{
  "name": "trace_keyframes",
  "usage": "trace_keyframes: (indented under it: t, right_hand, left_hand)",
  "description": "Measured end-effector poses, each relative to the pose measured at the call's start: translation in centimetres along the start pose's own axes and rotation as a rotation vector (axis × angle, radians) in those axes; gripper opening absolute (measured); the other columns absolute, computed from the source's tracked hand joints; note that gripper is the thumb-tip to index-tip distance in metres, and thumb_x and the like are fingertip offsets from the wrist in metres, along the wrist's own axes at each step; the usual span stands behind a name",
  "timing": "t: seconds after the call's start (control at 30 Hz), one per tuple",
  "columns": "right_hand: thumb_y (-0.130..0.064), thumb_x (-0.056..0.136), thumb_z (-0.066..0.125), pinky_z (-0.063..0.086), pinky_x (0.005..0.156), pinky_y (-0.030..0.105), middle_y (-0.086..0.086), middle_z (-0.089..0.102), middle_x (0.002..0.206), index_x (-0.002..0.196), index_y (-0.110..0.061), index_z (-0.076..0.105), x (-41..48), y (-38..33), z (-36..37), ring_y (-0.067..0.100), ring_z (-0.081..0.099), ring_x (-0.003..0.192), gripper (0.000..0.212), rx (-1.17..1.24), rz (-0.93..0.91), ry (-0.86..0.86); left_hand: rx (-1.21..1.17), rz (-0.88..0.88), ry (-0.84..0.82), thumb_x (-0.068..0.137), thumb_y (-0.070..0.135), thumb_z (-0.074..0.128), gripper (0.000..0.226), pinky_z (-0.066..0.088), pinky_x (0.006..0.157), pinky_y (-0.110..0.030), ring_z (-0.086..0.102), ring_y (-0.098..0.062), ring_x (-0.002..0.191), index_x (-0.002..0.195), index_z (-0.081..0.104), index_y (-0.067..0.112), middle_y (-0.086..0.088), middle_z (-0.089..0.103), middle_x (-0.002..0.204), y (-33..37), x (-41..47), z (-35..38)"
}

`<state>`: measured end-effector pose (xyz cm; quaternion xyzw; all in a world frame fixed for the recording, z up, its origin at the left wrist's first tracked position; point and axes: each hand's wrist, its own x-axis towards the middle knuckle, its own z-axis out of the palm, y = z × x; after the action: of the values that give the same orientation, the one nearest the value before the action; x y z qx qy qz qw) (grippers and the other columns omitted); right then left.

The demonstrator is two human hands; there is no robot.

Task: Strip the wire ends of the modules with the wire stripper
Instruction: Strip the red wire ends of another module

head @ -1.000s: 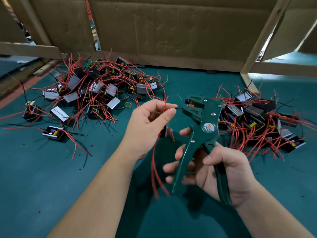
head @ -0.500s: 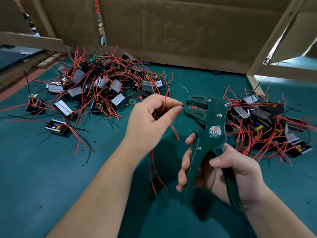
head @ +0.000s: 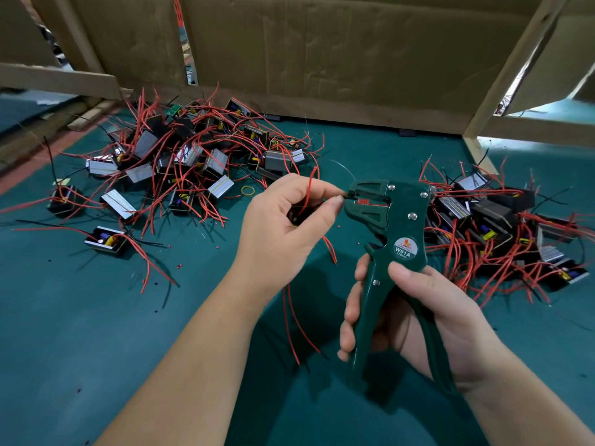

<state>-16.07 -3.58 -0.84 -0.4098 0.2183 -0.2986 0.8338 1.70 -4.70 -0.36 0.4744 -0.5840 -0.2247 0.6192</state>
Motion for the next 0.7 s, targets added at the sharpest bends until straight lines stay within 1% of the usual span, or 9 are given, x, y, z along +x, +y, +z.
trace_keyframes:
  t: [0.13,0.3,0.43,0.5,0.57,0.63,0.7]
  right_hand:
    - [-0.050,0.069,0.079,0.051,0.063,0.054,0.025,0.059,0.074,0.091,-0.009,0.062,0.02,0.06,-0.02,0.040,0.061,0.062,0.049,-0.017,0.010,0.011]
    - [-0.052,0.069,0.077,0.051,0.063,0.052,0.024,0.059,0.073,0.091,-0.010,0.063,-0.01,-0.03,-0.12,0.039,0.062,0.061,0.049,-0.039,0.009,0.008]
    - [-0.054,0.069,0.077,0.051,0.060,0.050,0.023,0.058,0.069,0.088,-0.010,0.062,-0.01,0.01,-0.08,0.037,0.060,0.056,0.049,-0.062,0.000,0.039]
    - [-0.054,0.068,0.077,0.050,0.058,0.050,0.024,0.057,0.067,0.086,-0.010,0.061,0.00,0.09,-0.04,0.036,0.059,0.053,0.050,-0.076,0.000,0.074]
    - [-0.053,0.069,0.077,0.050,0.055,0.047,0.023,0.054,0.063,0.083,-0.009,0.060,0.08,0.22,0.18,0.033,0.057,0.048,0.049,-0.087,-0.009,0.126]
    - [-0.050,0.073,0.070,0.049,0.049,0.040,0.019,0.048,0.055,0.076,-0.010,0.057,0.24,0.26,0.34,0.027,0.049,0.037,0.042,-0.096,-0.047,0.228]
    - [-0.050,0.070,0.066,0.047,0.045,0.035,0.016,0.044,0.052,0.071,-0.011,0.054,0.40,0.17,0.52,0.024,0.042,0.032,0.041,-0.096,-0.067,0.308]
  left_hand:
    - [-0.017,0.007,-0.016,0.086,0.014,0.065,0.014,0.040,0.065,-0.014,0.053,0.002,0.067,0.084,0.066,0.028,0.007,0.062,0.076,0.07,-0.03,-0.02]
    - [0.016,0.048,-0.008,0.086,0.013,0.065,0.017,0.041,0.067,-0.013,0.053,0.002,0.070,0.084,0.065,0.029,0.007,0.062,0.078,0.30,0.00,-0.05]
    - [-0.013,0.006,-0.006,0.086,0.014,0.065,0.012,0.041,0.066,-0.012,0.054,0.004,0.067,0.085,0.066,0.025,0.009,0.062,0.075,0.24,-0.08,0.21]
    - [-0.025,0.000,-0.016,0.087,0.012,0.065,0.011,0.041,0.065,-0.012,0.052,0.002,0.065,0.087,0.065,0.022,0.010,0.061,0.074,0.15,-0.14,0.26]
    - [-0.052,-0.016,-0.030,0.086,0.012,0.065,0.013,0.041,0.063,-0.015,0.049,-0.002,0.064,0.089,0.059,0.023,0.010,0.056,0.073,0.09,-0.14,0.20]
    - [-0.089,-0.048,-0.059,0.086,0.016,0.064,0.014,0.040,0.062,-0.018,0.047,-0.005,0.064,0.091,0.053,0.023,0.010,0.053,0.073,0.04,-0.14,0.22]
    - [-0.149,-0.098,-0.117,0.090,0.020,0.056,0.005,0.041,0.067,-0.018,0.049,-0.005,0.068,0.090,0.050,0.021,0.013,0.053,0.074,0.02,-0.18,0.42]
